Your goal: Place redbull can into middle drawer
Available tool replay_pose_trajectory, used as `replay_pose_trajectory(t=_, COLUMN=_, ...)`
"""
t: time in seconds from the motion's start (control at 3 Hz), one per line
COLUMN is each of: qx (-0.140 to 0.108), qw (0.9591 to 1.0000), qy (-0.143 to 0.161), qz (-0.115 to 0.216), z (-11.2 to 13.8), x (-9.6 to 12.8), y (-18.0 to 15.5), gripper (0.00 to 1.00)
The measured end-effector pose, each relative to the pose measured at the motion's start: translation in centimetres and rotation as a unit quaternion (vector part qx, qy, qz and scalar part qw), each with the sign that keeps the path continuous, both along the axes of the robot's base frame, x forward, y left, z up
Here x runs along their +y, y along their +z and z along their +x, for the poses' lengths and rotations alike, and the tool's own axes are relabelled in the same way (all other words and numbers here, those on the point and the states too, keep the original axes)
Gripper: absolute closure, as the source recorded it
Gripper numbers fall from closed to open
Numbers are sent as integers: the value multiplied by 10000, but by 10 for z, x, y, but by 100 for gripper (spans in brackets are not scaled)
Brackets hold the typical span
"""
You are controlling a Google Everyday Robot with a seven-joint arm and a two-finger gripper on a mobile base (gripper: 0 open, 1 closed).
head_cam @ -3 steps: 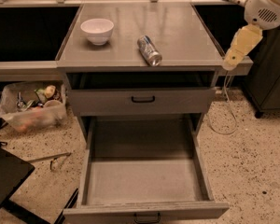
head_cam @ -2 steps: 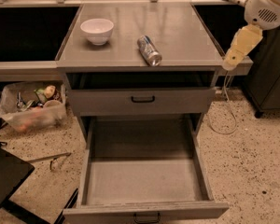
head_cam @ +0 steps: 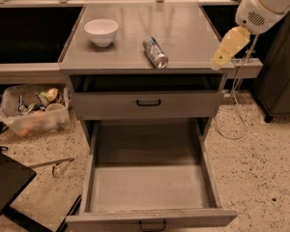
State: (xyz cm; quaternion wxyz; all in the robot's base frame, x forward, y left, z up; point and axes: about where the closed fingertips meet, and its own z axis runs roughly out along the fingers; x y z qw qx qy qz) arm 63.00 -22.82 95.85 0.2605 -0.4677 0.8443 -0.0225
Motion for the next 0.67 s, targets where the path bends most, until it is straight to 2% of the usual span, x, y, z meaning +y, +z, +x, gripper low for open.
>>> replay_pose_trajectory(t=0.33, qx=44, qw=9985, qy=-116, qz=531, z=18, x=36, y=-13, gripper=0)
replay_pose_trajectory(t=0.67, qx=140, qw=9959, qy=-184, qz=876, z=45, x=62, y=-34, gripper=0)
